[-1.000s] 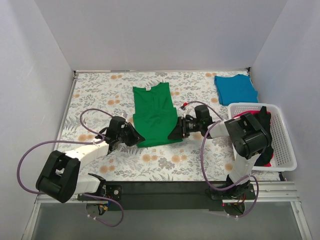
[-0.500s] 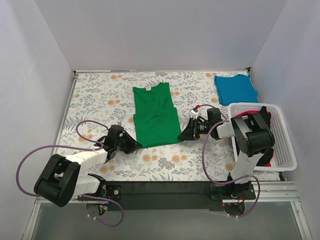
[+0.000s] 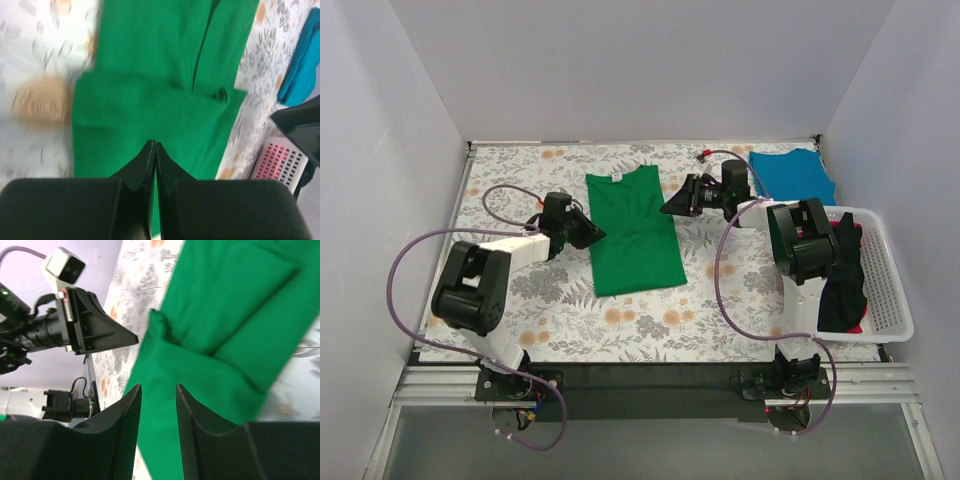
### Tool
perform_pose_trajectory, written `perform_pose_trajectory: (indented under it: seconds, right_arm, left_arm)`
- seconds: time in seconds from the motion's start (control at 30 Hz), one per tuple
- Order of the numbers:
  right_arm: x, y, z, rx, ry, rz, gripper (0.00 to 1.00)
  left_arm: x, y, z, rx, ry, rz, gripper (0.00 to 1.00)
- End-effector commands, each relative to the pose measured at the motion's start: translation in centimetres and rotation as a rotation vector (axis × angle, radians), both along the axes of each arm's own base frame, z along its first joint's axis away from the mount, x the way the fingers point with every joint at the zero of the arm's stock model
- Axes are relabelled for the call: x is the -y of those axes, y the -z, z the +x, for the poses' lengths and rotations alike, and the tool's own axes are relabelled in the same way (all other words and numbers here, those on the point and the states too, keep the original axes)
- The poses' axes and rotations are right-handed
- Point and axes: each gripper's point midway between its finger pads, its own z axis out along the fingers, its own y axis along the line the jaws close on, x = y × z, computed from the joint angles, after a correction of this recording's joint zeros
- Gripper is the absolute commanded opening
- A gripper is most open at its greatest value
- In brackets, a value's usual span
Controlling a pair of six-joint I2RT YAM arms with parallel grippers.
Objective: Fold and stack the t-shirts
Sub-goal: Fold the tshirt
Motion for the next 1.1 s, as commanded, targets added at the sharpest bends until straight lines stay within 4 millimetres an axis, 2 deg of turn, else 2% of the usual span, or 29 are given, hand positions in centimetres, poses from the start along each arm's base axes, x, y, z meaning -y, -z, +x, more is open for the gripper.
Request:
perform_pose_trajectory:
  seconds: [0.0, 0.07, 0.1, 0.27, 0.37, 0.4, 0.43, 0.5, 0.53, 0.57, 0.6, 0.63, 0.7, 0.73, 0.77, 0.8, 0.83, 0.87, 0.9, 0.93, 1.03, 1.07]
  right_arm:
    - [-0.4, 3.0, 1.8, -0.096, 0.015, -0.003, 0.41]
    - [-0.4, 4.9, 2.7, -0.127, 0.032, -0.016, 0.41]
    - [-0.3, 5.9, 2.9, -0.148, 0.042, -0.024, 0.41]
    - [2.2, 8.5, 3.5, -0.213, 0.154, -0.081, 0.41]
    - [3.2, 7.0, 3.8, -0.171, 0.178, -0.106, 0.41]
    - [3.3, 5.3, 3.7, -0.130, 0.171, -0.116, 0.41]
    - [3.5, 4.6, 3.5, -0.115, 0.175, -0.130, 0.41]
    - [4.1, 2.6, 2.7, -0.109, 0.193, -0.174, 0.43]
    - [4.4, 2.3, 2.2, -0.076, 0.187, -0.207, 0.43]
    - [4.6, 1.8, 1.7, -0.065, 0.192, -0.236, 0.45]
    - [5.2, 0.9, 1.2, -0.041, 0.227, -0.286, 0.46]
    - [5.4, 1.5, -0.5, -0.090, 0.216, -0.341, 0.48]
    - [6.7, 1.5, -2.2, -0.059, 0.247, -0.461, 0.54]
    - [6.6, 1.8, -3.4, -0.061, 0.235, -0.511, 0.58]
    - [7.2, 2.6, -5.3, -0.091, 0.214, -0.579, 0.62]
    - [7.5, 2.8, -6.5, -0.075, 0.227, -0.649, 0.64]
    - [7.7, 3.0, -7.6, -0.078, 0.222, -0.694, 0.66]
    - [8.2, 3.6, -9.0, -0.101, 0.208, -0.748, 0.68]
    - [8.2, 3.3, -10.0, -0.091, 0.204, -0.774, 0.68]
    - [8.2, 3.8, -11.5, -0.093, 0.199, -0.831, 0.68]
    - [7.5, 5.1, -14.1, -0.111, 0.167, -0.882, 0.66]
    - [7.4, 5.3, -14.6, -0.117, 0.167, -0.888, 0.61]
  left_arm:
    - [0.1, 0.7, 2.9, 0.032, 0.046, 0.035, 0.00]
    - [-0.1, 0.9, 4.3, 0.037, 0.035, 0.044, 0.00]
    - [-0.3, 2.2, 4.5, 0.008, 0.035, 0.056, 0.00]
    - [-1.8, 5.1, 4.1, -0.062, 0.005, 0.080, 0.00]
    - [-2.5, 4.1, 3.9, -0.048, 0.005, 0.119, 0.03]
    - [-2.5, 2.9, 4.5, -0.015, 0.006, 0.121, 0.04]
    - [-2.8, 2.0, 3.8, -0.027, 0.013, 0.136, 0.07]
    - [-2.9, 0.0, 3.5, 0.001, 0.021, 0.150, 0.16]
    - [-3.0, -1.9, 2.8, 0.018, 0.026, 0.157, 0.19]
    - [-3.2, -2.5, 2.3, 0.023, 0.027, 0.183, 0.22]
    - [-3.4, -3.0, 1.7, 0.021, 0.025, 0.202, 0.31]
    - [-3.6, -3.6, 0.9, 0.021, 0.028, 0.217, 0.35]
    - [-3.9, -5.5, -1.2, 0.039, 0.033, 0.271, 0.46]
    - [-4.1, -5.1, -2.8, 0.011, 0.042, 0.301, 0.51]
    - [-3.5, -6.7, -4.0, 0.055, 0.057, 0.320, 0.56]
    - [-3.9, -6.7, -4.7, 0.051, 0.038, 0.351, 0.63]
    - [-4.1, -6.2, -6.2, 0.015, 0.044, 0.377, 0.67]
    - [-3.5, -5.8, -7.7, 0.001, 0.071, 0.392, 0.70]
    - [-3.7, -6.0, -8.5, 0.000, 0.057, 0.407, 0.72]
    - [-3.6, -5.1, -10.2, -0.042, 0.071, 0.418, 0.76]
    - [-3.9, -3.4, -12.2, -0.099, 0.068, 0.433, 0.77]
    - [-4.0, -2.6, -12.9, -0.119, 0.076, 0.440, 0.77]
